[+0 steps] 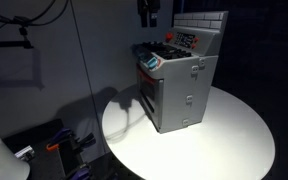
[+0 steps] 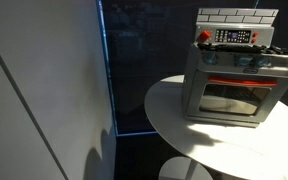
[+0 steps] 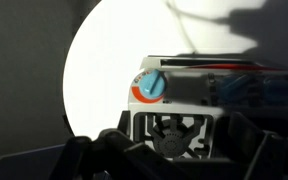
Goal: Push the top right button on toy stove
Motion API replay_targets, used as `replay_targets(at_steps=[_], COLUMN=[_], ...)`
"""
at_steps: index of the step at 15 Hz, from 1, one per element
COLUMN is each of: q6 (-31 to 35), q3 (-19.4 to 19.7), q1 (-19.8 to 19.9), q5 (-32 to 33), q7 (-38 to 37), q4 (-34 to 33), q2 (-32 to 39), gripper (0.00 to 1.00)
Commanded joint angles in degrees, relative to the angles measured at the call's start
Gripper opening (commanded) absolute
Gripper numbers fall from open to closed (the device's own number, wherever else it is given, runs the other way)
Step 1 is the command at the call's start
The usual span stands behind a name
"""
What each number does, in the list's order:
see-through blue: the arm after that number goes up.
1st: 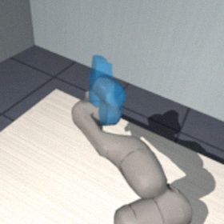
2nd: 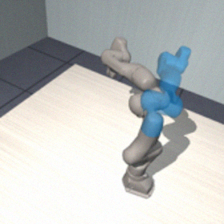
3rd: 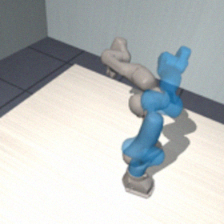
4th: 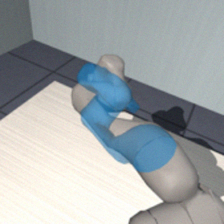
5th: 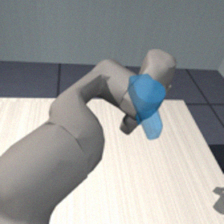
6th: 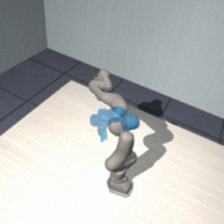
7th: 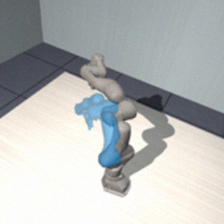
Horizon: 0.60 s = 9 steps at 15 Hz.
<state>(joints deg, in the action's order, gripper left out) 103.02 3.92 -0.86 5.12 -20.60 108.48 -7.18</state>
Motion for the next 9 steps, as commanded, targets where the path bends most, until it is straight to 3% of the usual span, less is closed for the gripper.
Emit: replay_targets(at_steps=[1,9], q6=[-3.5,-6.1], q3=[-0.8,-1.3], q1=[1.5,2.6], q5=[-1.4,-0.4], q7=[3.2,2.7], q4=[3.1,3.4], q2=[-5.2,-7.2], gripper=[1.0,1.0])
